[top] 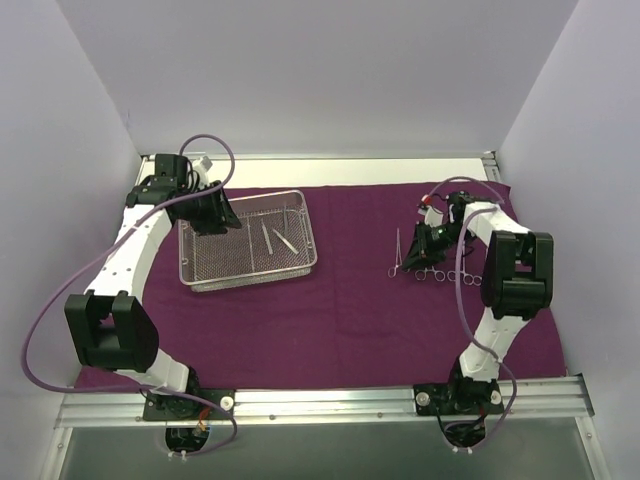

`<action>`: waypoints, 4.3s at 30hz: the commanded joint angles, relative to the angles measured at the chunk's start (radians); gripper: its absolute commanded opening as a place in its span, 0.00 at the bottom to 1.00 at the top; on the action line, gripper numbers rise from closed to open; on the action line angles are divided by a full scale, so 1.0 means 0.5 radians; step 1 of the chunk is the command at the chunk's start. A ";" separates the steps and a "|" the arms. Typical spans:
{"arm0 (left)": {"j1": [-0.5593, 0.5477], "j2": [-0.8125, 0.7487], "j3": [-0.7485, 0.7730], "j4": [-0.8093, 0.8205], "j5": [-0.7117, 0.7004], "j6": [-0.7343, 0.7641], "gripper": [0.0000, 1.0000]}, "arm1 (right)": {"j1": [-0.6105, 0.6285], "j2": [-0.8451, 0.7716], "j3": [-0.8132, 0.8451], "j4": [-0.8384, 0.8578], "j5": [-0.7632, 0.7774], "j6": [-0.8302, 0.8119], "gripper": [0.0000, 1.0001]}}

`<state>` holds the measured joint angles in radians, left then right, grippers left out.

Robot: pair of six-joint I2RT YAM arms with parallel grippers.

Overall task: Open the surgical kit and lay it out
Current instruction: Place the medical item in the surgical kit, then pick up the medical item from the container, then place the medical item in the surgical kit.

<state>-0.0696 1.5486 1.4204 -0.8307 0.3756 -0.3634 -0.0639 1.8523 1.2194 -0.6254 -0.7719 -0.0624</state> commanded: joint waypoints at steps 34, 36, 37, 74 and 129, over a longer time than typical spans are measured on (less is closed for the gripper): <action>-0.192 0.388 0.261 -0.069 -0.312 -0.074 0.58 | 0.112 -0.038 0.561 -0.160 0.957 0.349 0.51; -0.220 0.474 0.328 -0.127 -0.398 -0.157 0.58 | 0.418 -0.023 0.860 -0.197 1.214 0.327 0.51; -0.226 0.492 0.350 -0.158 -0.432 -0.184 0.58 | 0.526 -0.008 0.963 -0.194 1.380 0.321 0.51; 0.020 -0.253 -0.144 -0.152 -0.619 -0.203 0.57 | 1.640 1.296 2.178 0.594 1.860 0.723 0.34; 0.115 -0.213 -0.426 0.781 0.992 -0.583 0.65 | 1.435 -0.007 0.660 1.195 0.007 0.769 0.00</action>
<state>-0.0120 1.4784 1.2346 -0.5457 0.8169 -0.5743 0.6464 1.9175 1.5875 -0.0689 -0.6937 0.3321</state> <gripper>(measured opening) 0.646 0.151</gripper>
